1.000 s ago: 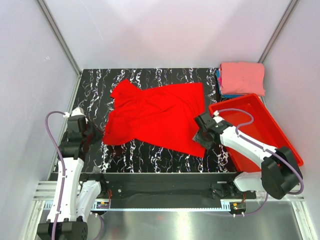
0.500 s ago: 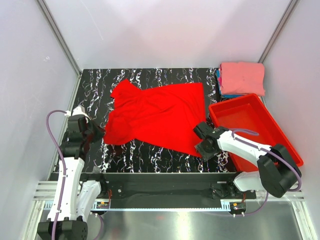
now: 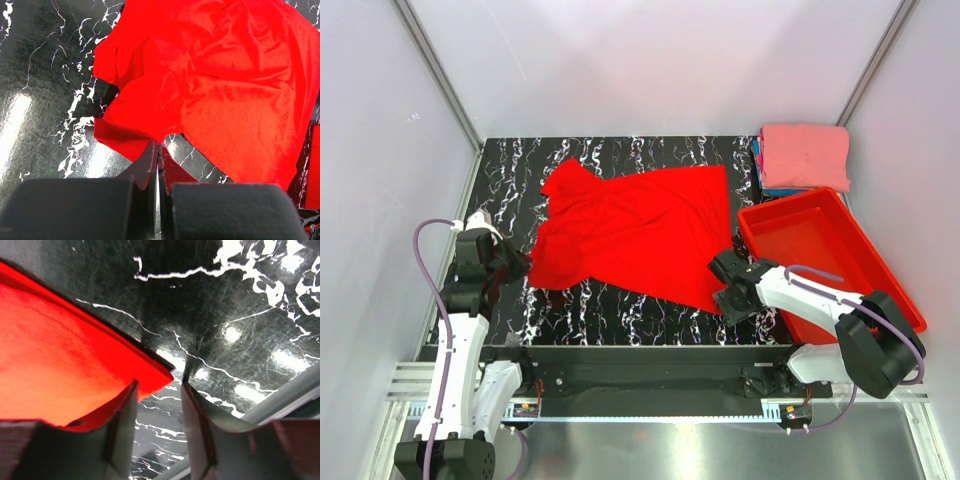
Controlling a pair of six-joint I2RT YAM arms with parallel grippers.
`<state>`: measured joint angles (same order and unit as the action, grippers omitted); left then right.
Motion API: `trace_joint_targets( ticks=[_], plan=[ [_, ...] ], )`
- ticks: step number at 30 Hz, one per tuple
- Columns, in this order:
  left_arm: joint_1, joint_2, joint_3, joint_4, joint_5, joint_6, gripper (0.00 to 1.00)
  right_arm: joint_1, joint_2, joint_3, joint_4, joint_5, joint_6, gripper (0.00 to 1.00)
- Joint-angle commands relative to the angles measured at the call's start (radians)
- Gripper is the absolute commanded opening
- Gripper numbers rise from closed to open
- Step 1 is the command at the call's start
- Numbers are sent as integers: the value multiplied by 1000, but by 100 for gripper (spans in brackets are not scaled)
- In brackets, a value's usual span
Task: Fold and stack the t-shirts
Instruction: Flatten the tshirt out
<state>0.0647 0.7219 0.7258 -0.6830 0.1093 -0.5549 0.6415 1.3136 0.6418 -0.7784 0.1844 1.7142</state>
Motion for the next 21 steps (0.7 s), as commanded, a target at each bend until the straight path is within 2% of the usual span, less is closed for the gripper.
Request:
trace_joint_targets(
  ticks=[1, 7, 9, 10, 11, 15, 16, 17, 18, 21],
  plan=[
    [3, -3, -6, 54, 21, 1, 0, 9, 16, -24, 5, 118, 54, 45],
    [3, -4, -9, 66, 13, -13, 0, 9, 50, -24, 11, 181, 59, 39],
    [3, -4, -9, 66, 20, -19, 0, 9, 64, -22, 25, 182, 55, 27],
    [3, -4, -8, 65, 24, -19, 0, 9, 67, -22, 33, 187, 41, 18],
    [3, -6, -6, 65, 27, -20, 0, 9, 67, -19, 37, 194, 32, 0],
    [3, -35, 17, 76, 56, -26, 0, 17, 32, 50, -37, 312, -53, 0],
    [3, -39, 30, 79, 62, -23, 0, 17, 9, 86, -39, 370, -152, 0],
    [1, -44, 78, 79, 63, -20, 0, 17, -63, 104, 37, 391, -242, 0],
    [1, -45, 108, 76, 46, -22, 0, 17, -110, 123, 78, 411, -427, 0],
    [1, -24, 300, 42, 1, -27, 0, 15, -276, 269, 221, 392, -757, 0]
  ],
)
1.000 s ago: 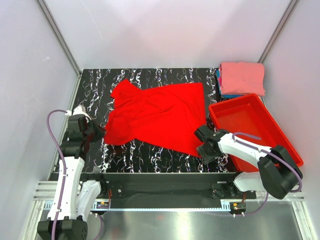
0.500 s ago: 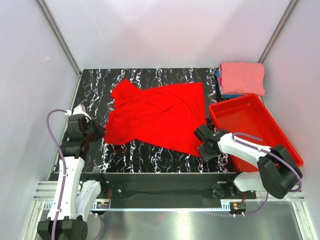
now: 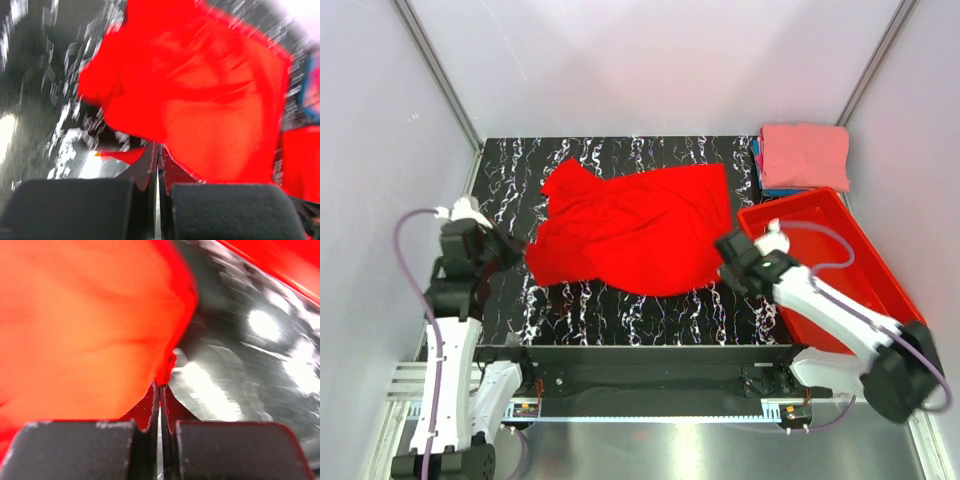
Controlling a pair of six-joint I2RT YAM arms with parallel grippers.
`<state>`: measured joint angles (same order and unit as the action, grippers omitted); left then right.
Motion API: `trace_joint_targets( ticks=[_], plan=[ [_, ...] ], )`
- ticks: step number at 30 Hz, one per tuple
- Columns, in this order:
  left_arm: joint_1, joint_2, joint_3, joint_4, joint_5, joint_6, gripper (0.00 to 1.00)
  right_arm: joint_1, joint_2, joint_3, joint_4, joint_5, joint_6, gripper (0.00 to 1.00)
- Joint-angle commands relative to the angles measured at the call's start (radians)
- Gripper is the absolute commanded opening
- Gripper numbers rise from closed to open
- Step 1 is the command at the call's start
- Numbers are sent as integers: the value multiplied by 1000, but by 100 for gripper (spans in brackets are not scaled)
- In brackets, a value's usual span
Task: Fold and stack the t-shirts
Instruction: Flatten the tshirt out
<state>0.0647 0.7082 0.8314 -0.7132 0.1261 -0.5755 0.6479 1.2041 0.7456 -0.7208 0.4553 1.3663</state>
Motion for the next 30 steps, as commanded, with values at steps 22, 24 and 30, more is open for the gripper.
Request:
trace_joint_targets(
  ticks=[22, 24, 30],
  plan=[
    [1, 2, 1341, -117, -109, -308, 0, 9, -348, 1249, -238, -375, -595, 0],
    [1, -16, 1331, -95, -123, -319, 0, 9, -371, 1229, -221, -400, -570, 0],
    [1, 108, 1431, -161, -106, -235, 0, 9, -324, 1310, -267, -377, -585, 0]
  ],
)
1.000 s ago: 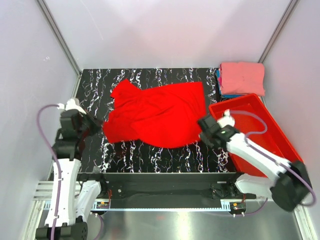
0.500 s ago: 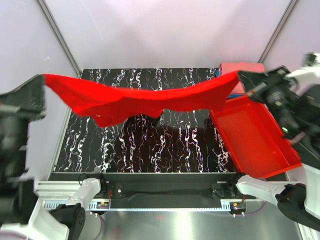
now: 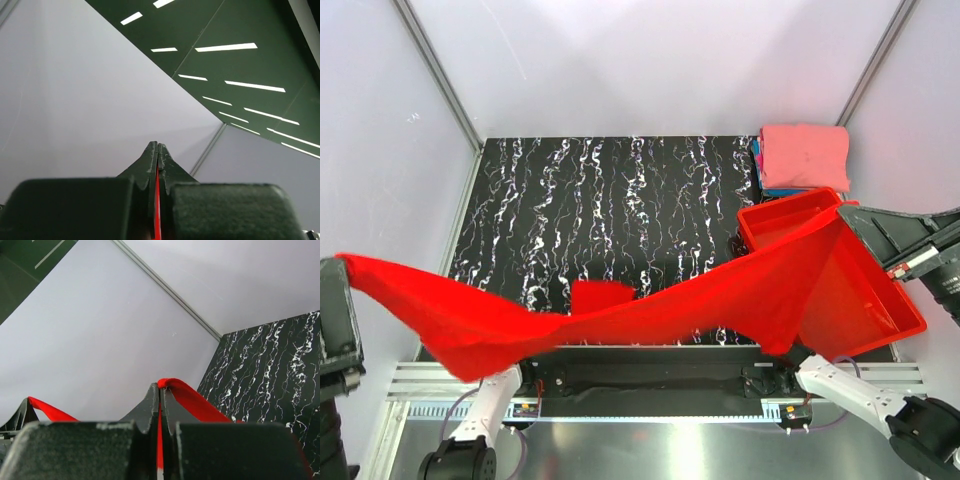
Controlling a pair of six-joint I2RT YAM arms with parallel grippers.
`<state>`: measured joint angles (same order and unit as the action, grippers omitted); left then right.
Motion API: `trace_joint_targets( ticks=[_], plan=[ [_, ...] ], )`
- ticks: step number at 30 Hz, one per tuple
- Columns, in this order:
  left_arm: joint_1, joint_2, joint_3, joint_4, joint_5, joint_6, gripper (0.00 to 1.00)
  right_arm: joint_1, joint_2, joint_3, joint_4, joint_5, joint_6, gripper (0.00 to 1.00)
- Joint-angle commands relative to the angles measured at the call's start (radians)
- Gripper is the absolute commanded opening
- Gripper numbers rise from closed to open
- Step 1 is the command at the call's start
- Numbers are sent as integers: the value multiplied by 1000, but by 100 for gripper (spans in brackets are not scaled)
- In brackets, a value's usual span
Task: Fold and stack the t-shirts
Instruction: Flatten the tshirt out
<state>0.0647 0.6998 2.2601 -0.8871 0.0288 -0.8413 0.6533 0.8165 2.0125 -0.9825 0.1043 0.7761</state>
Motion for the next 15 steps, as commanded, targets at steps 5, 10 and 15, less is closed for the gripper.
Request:
trace_joint_targets(
  ticks=[5, 10, 15],
  plan=[
    [1, 219, -40, 130, -44, 143, 0, 3, 147, 15, 59, 37, -69, 0],
    [1, 338, -58, 221, -6, 192, 0, 3, 307, 113, 94, 152, -196, 0],
    [1, 475, 71, 249, 17, 189, 0, 3, 536, 459, 15, 261, -290, 0]
  ],
)
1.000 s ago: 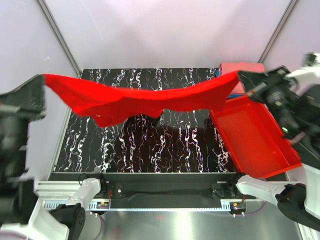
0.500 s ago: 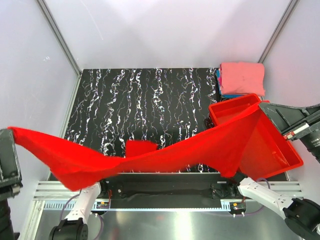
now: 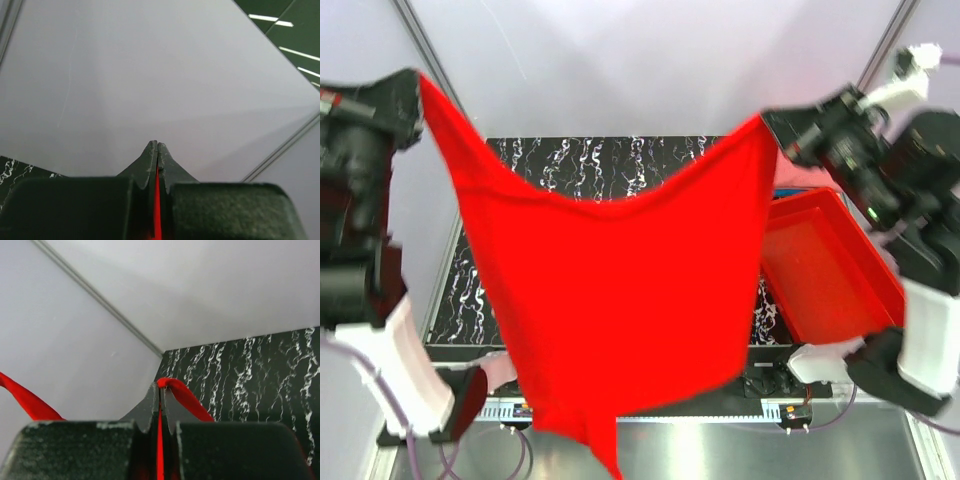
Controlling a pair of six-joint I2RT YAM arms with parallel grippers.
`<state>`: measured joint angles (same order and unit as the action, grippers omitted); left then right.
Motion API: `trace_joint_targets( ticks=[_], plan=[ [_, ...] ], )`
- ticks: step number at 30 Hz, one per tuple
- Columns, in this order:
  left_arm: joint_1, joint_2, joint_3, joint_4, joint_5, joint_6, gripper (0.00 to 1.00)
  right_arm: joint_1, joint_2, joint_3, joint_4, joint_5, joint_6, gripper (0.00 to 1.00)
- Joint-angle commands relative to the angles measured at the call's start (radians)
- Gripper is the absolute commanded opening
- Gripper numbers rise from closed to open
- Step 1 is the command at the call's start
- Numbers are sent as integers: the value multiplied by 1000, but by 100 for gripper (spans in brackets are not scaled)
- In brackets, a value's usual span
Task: Fold and stack the t-shirts
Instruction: Flatten the tshirt out
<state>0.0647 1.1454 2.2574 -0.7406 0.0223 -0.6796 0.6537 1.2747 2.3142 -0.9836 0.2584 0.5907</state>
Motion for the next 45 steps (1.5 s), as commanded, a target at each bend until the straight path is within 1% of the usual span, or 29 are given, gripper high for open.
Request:
trace_joint_targets(
  ticks=[1, 3, 6, 10, 14, 17, 18, 19, 21, 22, 27, 28, 32, 35, 37, 40, 41, 42, 43, 44, 45],
  plan=[
    [1, 55, 103, 110, 22, 32, 0, 3, 128, 187, 25, 111, -117, 0],
    [1, 76, 122, 130, 4, 43, 0, 1, 158, 223, 48, 114, -140, 0],
    [1, 74, 130, 139, -21, 67, 0, 3, 170, 200, 100, 99, -149, 0],
    [1, 31, 116, 136, -70, 138, 0, 3, 103, 105, 154, 53, -144, 0],
    [1, -32, 97, 116, -136, 173, 0, 3, 19, 21, 146, 10, -134, 0],
    [1, -110, 30, 150, -166, 170, 0, 3, -73, -62, 138, 30, -120, 0],
    [1, -166, 1, 171, -165, 157, 0, 4, -99, -105, 135, 30, -106, 0],
    [1, -191, -53, 211, -162, 149, 0, 3, -148, -125, 126, 28, -95, 0],
    [1, -234, -81, 224, -147, 127, 0, 1, -199, -177, 120, 10, -60, 0],
    [3, -260, -76, 224, -136, 109, 0, 3, -245, -193, 115, -2, -51, 0],
    [0, -305, -12, 185, -32, 37, 0, 3, -345, -211, 71, -94, -2, 0],
    [0, -311, 4, 185, -28, 26, 0, 1, -375, -214, 74, -100, 10, 0],
    [1, -286, 70, 205, 63, -20, 0, 1, -428, -239, 121, -90, 84, 0],
    [3, -268, 87, 221, 68, -29, 0, 3, -405, -213, 146, -94, 104, 0],
    [1, -239, 84, 205, 64, 5, 0, 1, -359, -168, 149, -87, 97, 0],
    [1, -191, 32, 184, 41, 80, 0, 3, -267, -102, 129, -4, 52, 0],
    [1, -182, 4, 188, 24, 103, 0, 3, -243, -95, 134, 45, 17, 0],
    [1, -171, -54, 191, 10, 156, 0, 3, -218, -81, 134, 77, 3, 0],
    [1, -139, -76, 196, -10, 184, 0, 3, -146, -61, 125, 102, -15, 0],
    [1, -109, -93, 196, -56, 204, 0, 3, -97, 23, 109, 149, -66, 0],
    [1, -77, -91, 195, -70, 247, 0, 3, -42, 77, 93, 174, -92, 0]
  ],
)
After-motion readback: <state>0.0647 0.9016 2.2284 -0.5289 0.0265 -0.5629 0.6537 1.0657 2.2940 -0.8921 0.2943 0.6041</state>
